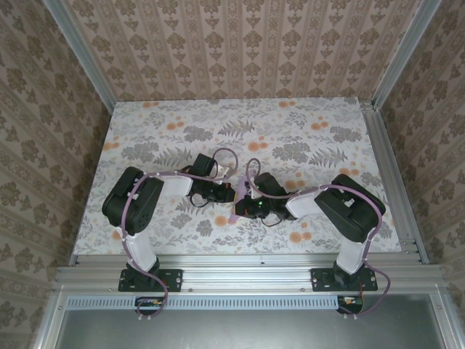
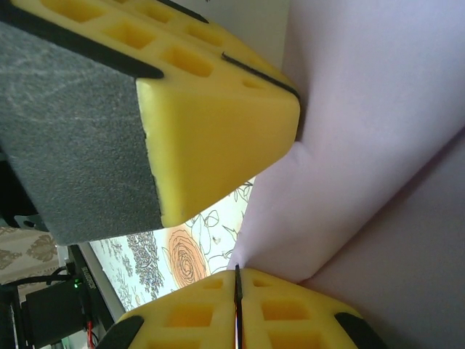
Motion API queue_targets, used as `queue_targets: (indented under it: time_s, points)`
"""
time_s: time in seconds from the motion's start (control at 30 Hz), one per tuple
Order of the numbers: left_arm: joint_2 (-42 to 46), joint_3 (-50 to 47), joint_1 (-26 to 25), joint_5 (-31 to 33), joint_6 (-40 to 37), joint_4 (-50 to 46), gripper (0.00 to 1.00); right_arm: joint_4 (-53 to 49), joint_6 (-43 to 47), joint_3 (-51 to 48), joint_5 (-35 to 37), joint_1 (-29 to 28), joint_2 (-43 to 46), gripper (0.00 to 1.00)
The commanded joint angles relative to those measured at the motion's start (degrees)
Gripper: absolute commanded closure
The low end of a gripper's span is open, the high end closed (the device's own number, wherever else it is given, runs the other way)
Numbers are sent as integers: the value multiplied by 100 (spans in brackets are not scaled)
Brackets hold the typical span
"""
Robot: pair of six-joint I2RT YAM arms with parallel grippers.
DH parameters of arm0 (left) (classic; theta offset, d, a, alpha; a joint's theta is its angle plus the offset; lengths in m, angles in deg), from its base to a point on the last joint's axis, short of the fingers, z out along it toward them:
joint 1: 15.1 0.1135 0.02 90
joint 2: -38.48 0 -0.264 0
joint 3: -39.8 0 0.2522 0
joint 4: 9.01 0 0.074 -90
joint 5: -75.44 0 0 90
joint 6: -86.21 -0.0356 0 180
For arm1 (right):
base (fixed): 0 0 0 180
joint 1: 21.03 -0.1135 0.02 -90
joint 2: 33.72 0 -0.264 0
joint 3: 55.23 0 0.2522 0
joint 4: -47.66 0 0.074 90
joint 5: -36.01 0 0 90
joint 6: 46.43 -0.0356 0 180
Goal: Fold a paper plane with a square sheet of paper (pick it up from the middle)
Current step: Fourth fold the wing at the center of the table.
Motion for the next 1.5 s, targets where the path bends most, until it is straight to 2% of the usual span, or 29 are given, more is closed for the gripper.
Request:
queue_targets:
  time_s: [0.0,0.33,1.13,1.27,1.47]
  points:
    - [-403,-147,-27,421,-171,-405,100,-201,35,32,-121,-76,206,88]
    - [-370,-217,6,417,-201,-393,100,-321,-40,-119,-35,-246,323,88]
    - [-499,-282,28,369,-169,-270,100,-284,-2,303,-164,-272,-244,88]
    - [-526,-278,37,369,-183,-278,100,-574,129,314,-231,-288,-275,88]
    - [-545,-247,54,386,-234,-347,100,-1592,514,480,-223,-340,-221,88]
